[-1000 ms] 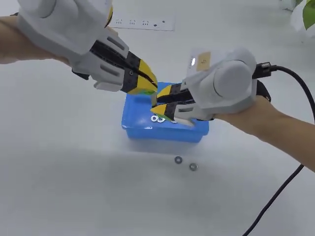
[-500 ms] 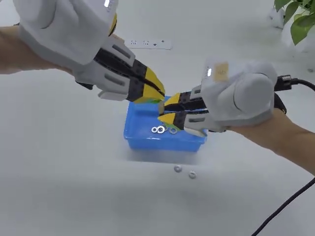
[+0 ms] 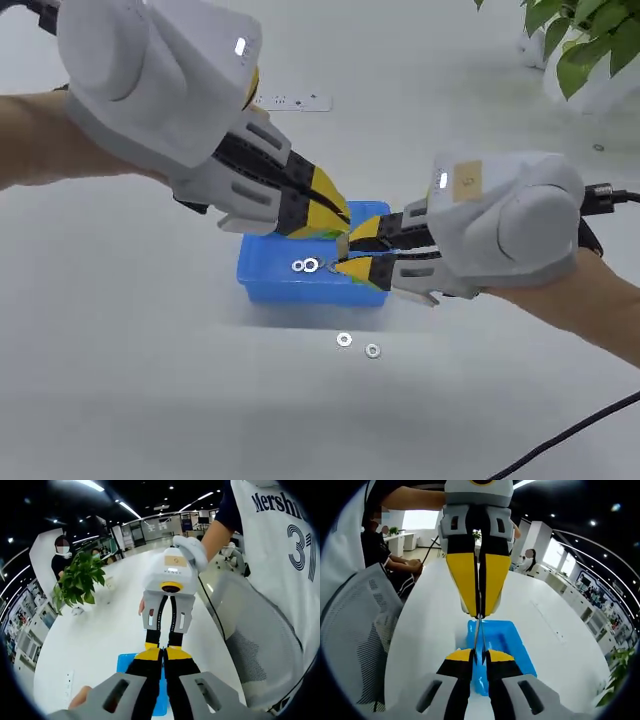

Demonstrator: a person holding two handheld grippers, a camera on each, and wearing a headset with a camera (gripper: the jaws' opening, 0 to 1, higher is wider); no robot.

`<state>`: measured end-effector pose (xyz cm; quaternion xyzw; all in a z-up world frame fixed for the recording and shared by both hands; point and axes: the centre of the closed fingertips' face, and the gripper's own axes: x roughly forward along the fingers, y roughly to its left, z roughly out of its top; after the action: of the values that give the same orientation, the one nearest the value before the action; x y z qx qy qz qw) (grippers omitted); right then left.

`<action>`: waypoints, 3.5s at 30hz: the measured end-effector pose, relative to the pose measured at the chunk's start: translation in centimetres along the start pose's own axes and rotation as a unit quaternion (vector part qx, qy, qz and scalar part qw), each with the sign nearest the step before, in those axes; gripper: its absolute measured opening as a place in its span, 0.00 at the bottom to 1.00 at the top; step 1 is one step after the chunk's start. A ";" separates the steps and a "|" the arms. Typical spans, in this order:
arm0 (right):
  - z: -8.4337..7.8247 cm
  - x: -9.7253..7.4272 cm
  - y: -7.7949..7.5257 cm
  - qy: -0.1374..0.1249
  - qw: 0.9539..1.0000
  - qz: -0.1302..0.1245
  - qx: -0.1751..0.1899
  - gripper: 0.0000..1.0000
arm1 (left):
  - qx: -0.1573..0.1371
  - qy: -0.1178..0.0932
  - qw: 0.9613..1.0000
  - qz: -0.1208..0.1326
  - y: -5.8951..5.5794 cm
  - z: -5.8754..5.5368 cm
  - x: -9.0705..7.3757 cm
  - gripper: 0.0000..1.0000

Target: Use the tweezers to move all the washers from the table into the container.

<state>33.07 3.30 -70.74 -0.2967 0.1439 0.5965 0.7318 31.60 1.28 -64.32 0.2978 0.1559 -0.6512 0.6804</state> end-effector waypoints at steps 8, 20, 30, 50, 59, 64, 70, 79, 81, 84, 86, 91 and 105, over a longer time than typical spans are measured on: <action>-1.5 0.4 2.5 0.011 1.000 0.019 0.008 0.11 | -0.015 0.003 1.000 -0.019 -2.3 -0.5 1.2 0.05; -3.1 1.4 4.7 0.022 0.999 0.045 0.019 0.11 | -0.054 -0.003 0.998 -0.026 -4.2 -1.9 2.2 0.05; -4.2 2.2 5.3 0.031 0.998 0.056 0.024 0.11 | -0.069 -0.002 0.997 -0.036 -4.5 -2.8 3.0 0.05; -5.0 3.0 5.0 0.032 0.997 0.058 0.046 0.12 | -0.078 0.001 0.996 -0.037 -3.8 -3.9 3.7 0.05; -5.3 3.1 4.9 0.031 0.996 0.059 0.052 0.12 | -0.081 0.003 0.996 -0.038 -3.7 -4.1 4.0 0.05; -5.3 3.2 4.9 0.031 0.996 0.059 0.056 0.12 | -0.086 0.003 0.995 -0.040 -3.5 -4.1 4.0 0.05; -5.4 3.2 4.9 0.031 0.996 0.058 0.056 0.11 | -0.093 -0.001 0.995 -0.043 -3.4 -4.1 4.2 0.05; -5.5 3.2 4.9 0.031 0.995 0.065 0.069 0.10 | -0.094 -0.001 0.994 -0.047 -3.4 -4.1 4.3 0.05; -5.5 3.2 5.0 0.032 0.995 0.065 0.070 0.10 | -0.092 0.001 0.995 -0.047 -3.4 -4.2 4.3 0.05; -5.5 3.2 5.0 0.034 0.995 0.065 0.069 0.10 | -0.081 0.007 0.996 -0.044 -3.5 -4.2 4.2 0.05; -5.3 3.2 5.0 0.036 0.995 0.066 0.063 0.10 | -0.076 0.010 0.996 -0.046 -3.7 -4.2 4.1 0.05; -4.3 3.0 4.7 0.029 0.996 0.061 0.058 0.10 | -0.073 0.013 0.996 -0.042 -3.5 -3.6 3.2 0.05; -1.2 1.9 3.9 0.015 0.998 0.048 0.029 0.10 | -0.047 0.020 0.998 -0.037 -3.3 -1.6 0.4 0.05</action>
<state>29.95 4.50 -73.77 -0.2768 0.1863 0.6216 0.7087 28.75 2.02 -66.52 0.2726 0.2111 -0.6620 0.6655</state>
